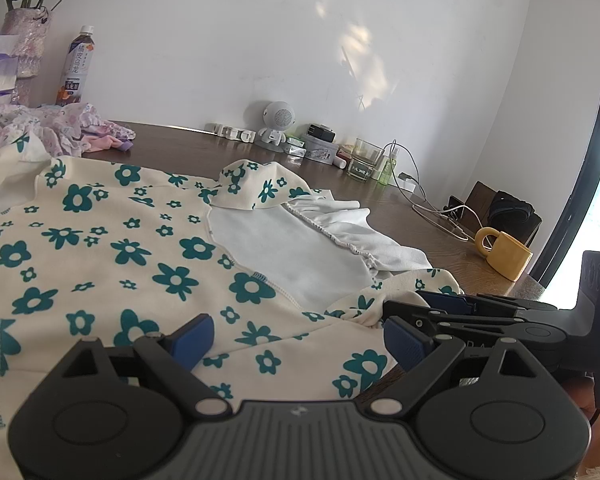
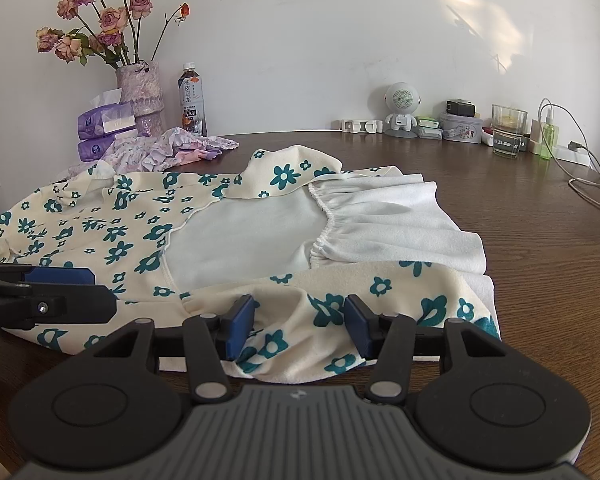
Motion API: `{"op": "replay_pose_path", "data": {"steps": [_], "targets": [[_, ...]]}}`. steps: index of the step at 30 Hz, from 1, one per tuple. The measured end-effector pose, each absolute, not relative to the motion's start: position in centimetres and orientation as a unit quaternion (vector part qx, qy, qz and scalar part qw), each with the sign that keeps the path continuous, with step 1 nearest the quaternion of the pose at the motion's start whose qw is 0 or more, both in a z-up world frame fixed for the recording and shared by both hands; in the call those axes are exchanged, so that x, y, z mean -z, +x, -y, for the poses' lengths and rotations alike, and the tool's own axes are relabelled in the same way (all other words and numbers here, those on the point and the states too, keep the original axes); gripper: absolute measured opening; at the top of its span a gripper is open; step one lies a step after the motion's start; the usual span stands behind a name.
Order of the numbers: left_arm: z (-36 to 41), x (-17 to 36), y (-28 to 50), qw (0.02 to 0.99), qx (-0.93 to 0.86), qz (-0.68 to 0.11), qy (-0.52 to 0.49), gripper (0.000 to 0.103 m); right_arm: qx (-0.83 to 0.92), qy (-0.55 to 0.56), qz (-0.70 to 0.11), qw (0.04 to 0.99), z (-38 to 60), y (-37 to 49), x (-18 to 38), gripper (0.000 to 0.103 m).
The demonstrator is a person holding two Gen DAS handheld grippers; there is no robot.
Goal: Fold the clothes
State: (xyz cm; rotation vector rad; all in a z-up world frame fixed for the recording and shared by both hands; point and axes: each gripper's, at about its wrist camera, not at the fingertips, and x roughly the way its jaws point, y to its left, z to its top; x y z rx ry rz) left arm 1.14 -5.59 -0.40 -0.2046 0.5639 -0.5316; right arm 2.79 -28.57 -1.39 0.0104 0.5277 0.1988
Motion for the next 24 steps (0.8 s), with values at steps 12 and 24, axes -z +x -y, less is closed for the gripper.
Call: {"op": "replay_pose_path", "data": {"steps": [12,24], "targets": [[5.54,0.39,1.17,0.921,0.259,-0.274,-0.102,0.092,-0.098,0.005,-0.26,0.961,28.65,2.8,1.39,0.051],[5.5,0.37,1.16,0.92,0.26,-0.274,-0.104,0.092,-0.098,0.005,-0.26,0.961,28.63,2.79,1.38,0.051]]}}
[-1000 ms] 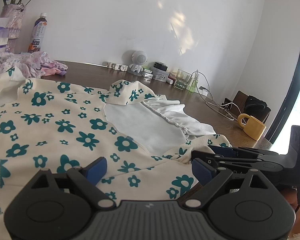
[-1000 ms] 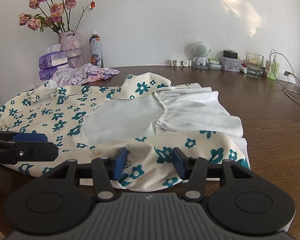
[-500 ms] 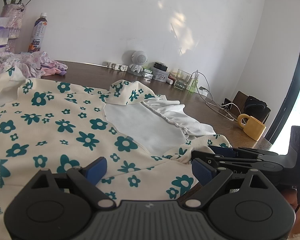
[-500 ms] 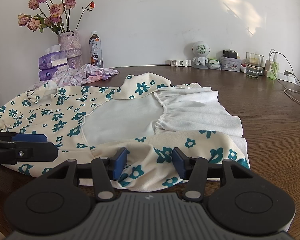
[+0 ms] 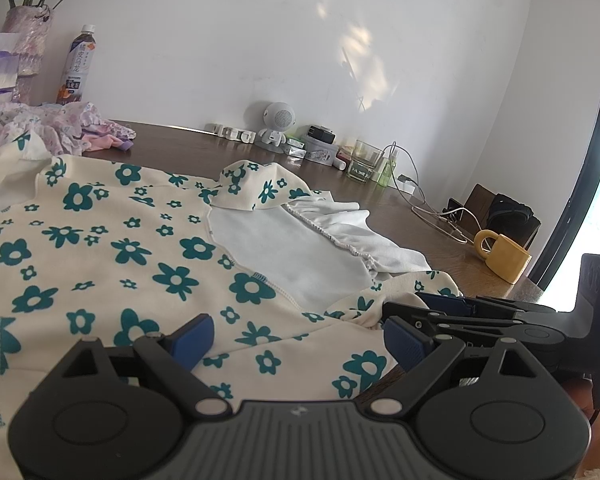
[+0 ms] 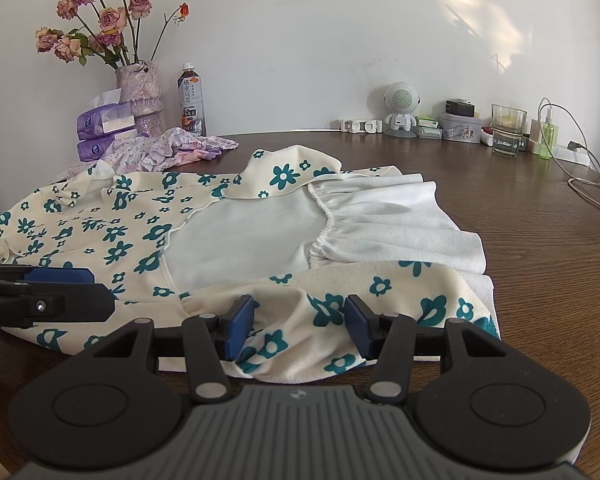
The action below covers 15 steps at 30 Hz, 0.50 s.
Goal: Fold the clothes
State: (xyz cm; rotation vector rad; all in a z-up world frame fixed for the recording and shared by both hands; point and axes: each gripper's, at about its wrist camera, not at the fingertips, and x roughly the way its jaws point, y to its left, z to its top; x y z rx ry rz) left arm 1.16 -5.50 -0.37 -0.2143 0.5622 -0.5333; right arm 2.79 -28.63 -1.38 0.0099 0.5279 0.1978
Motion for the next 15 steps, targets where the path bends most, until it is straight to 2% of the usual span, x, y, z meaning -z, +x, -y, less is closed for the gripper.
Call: {"op": "replay_pose_path", "data": {"steps": [15], "targets": [[5.42,0.39,1.12,0.92,0.26,-0.273,-0.107,0.092,-0.098,0.005,-0.261,0.96,28.62,2.82,1.37,0.052]]}}
